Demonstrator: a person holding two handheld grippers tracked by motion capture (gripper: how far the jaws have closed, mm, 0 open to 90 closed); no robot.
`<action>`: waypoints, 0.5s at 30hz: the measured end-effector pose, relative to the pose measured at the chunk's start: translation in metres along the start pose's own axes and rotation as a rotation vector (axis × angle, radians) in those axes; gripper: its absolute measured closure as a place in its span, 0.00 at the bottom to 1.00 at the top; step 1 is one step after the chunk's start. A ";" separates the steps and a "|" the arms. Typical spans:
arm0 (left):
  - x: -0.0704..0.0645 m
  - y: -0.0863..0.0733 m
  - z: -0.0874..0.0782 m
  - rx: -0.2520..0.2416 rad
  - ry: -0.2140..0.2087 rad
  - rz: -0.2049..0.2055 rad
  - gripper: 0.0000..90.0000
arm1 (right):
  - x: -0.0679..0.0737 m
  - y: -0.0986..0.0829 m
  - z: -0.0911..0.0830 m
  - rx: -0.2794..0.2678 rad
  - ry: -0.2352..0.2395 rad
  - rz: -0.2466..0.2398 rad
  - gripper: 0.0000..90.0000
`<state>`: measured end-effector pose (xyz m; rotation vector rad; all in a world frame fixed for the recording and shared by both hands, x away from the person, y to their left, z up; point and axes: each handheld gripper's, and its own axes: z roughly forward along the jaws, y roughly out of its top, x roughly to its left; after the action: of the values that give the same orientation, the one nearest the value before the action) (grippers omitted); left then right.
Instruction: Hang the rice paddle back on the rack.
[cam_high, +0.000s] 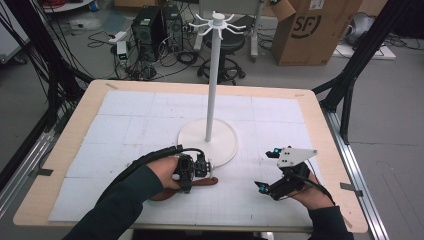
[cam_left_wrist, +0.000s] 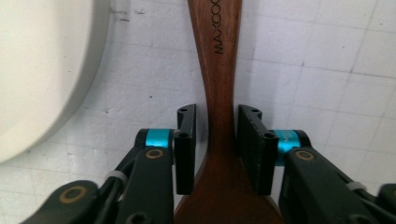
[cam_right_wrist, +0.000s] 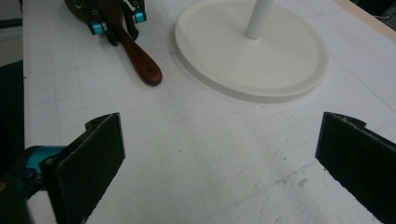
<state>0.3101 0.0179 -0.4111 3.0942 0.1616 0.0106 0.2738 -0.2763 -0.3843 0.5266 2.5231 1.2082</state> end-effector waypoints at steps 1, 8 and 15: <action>0.000 0.000 0.000 0.002 -0.004 -0.004 0.79 | 0.000 0.000 0.000 0.000 0.000 0.000 0.01; 0.001 0.000 0.000 0.000 -0.020 0.002 0.82 | 0.001 0.000 0.001 0.003 -0.002 -0.002 0.01; 0.003 0.000 0.000 -0.001 -0.030 0.008 0.83 | 0.001 0.000 0.001 0.004 -0.002 -0.001 0.01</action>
<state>0.3128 0.0182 -0.4114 3.0926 0.1485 -0.0354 0.2733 -0.2751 -0.3848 0.5268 2.5246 1.2011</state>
